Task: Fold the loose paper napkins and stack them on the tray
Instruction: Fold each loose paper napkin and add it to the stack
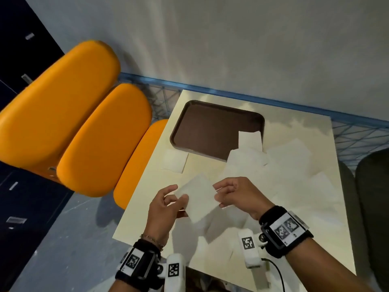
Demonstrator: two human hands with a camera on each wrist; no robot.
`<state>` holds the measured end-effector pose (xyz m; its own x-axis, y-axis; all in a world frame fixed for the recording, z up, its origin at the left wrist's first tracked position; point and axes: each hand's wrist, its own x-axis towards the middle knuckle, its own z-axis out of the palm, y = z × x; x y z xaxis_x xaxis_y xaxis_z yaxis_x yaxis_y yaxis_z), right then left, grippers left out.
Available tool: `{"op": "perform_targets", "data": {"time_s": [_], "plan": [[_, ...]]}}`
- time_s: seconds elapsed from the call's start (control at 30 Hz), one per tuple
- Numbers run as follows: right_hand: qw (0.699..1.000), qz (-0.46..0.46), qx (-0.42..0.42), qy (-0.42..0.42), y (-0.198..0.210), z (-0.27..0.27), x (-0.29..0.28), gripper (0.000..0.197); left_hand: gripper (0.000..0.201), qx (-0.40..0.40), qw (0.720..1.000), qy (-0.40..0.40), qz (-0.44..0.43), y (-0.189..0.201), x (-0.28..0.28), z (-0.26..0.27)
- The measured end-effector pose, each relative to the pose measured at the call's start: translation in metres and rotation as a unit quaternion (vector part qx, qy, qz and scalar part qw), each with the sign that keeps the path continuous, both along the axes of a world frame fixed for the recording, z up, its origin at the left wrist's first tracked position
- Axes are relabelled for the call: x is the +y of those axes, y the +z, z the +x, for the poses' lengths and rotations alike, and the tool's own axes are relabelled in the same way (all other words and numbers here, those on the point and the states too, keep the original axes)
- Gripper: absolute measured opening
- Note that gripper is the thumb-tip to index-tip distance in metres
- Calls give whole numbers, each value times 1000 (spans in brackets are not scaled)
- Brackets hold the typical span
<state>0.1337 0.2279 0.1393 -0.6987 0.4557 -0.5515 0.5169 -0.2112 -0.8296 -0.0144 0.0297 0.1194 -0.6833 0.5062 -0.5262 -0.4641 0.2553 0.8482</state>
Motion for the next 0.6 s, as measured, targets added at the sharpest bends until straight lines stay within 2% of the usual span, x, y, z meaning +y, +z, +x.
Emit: {"op": "perform_targets", "data": {"time_s": [0.07, 0.17, 0.2, 0.27, 0.37, 0.47, 0.6], "plan": [[997, 49, -23, 47, -8, -16, 2, 26, 42, -10, 996, -88, -33, -7, -4, -18], [987, 104, -49, 109, -14, -46, 5, 25, 17, 60, 975, -196, -88, -19, 3, -47], [985, 119, -55, 108, -16, -57, 7, 24, 19, 81, 969, -211, -102, -24, 7, -58], [984, 150, -67, 72, -25, -77, 13, 20, 23, 86, 966, -211, -118, -34, 17, -81], [978, 188, -91, 26, -49, -97, 23, 22, 29, 78, 973, -160, -145, -55, 39, -120], [955, 238, -162, 67, -81, -102, 26, 48, 42, 83, 975, -93, -183, -88, 65, -159], [911, 289, -250, 155, -112, -98, 19, 81, 57, 75, 977, -85, -179, -121, 96, -188]]}}
